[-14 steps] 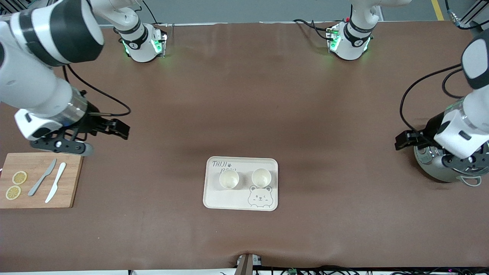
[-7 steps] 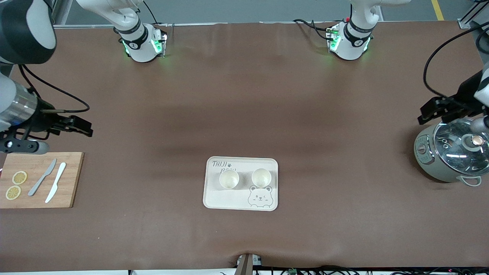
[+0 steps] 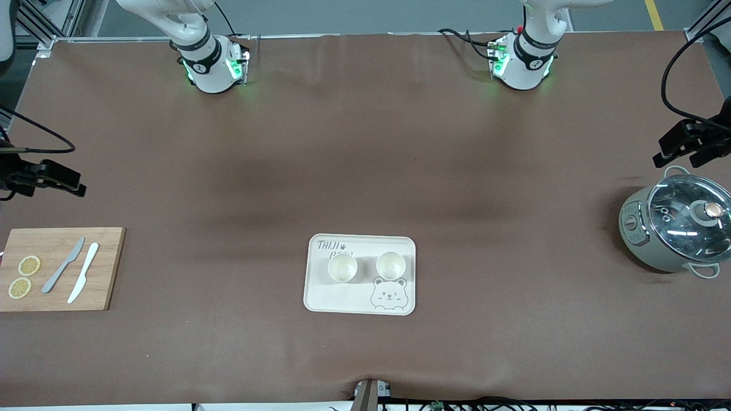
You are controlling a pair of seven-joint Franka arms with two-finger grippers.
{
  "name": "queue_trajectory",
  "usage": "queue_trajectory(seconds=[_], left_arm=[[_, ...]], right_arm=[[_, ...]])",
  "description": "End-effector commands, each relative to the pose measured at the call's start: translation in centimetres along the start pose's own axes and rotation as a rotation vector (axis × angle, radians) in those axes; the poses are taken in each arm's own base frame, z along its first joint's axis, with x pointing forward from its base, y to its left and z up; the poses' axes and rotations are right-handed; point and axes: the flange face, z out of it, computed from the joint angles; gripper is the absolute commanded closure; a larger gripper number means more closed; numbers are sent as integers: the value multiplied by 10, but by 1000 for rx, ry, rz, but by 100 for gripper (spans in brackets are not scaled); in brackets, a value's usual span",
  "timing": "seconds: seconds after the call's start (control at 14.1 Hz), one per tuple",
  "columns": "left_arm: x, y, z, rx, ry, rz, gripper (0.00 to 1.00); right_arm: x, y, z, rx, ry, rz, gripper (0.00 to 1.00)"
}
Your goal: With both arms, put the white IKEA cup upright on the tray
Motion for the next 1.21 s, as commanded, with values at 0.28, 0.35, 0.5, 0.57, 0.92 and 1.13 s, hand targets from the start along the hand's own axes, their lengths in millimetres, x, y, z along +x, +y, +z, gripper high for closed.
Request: queue_trajectory(seconds=[0.28, 0.35, 0.5, 0.57, 0.92, 1.13], left_arm=[[-1, -8, -1, 21, 33, 30, 6], [0, -9, 1, 52, 27, 56, 0], [1, -10, 6, 60, 15, 79, 0], [1, -11, 7, 61, 11, 99, 0], [5, -17, 17, 90, -15, 126, 0], [5, -17, 17, 90, -17, 137, 0]], right_arm=[[-6, 6, -5, -35, 7, -14, 0], [-6, 7, -5, -35, 7, -14, 0], [-6, 6, -5, -29, 10, -17, 0], [-6, 5, -5, -26, 9, -16, 0], [-6, 8, -4, -23, 7, -11, 0], [-5, 7, -7, -23, 14, -13, 0]])
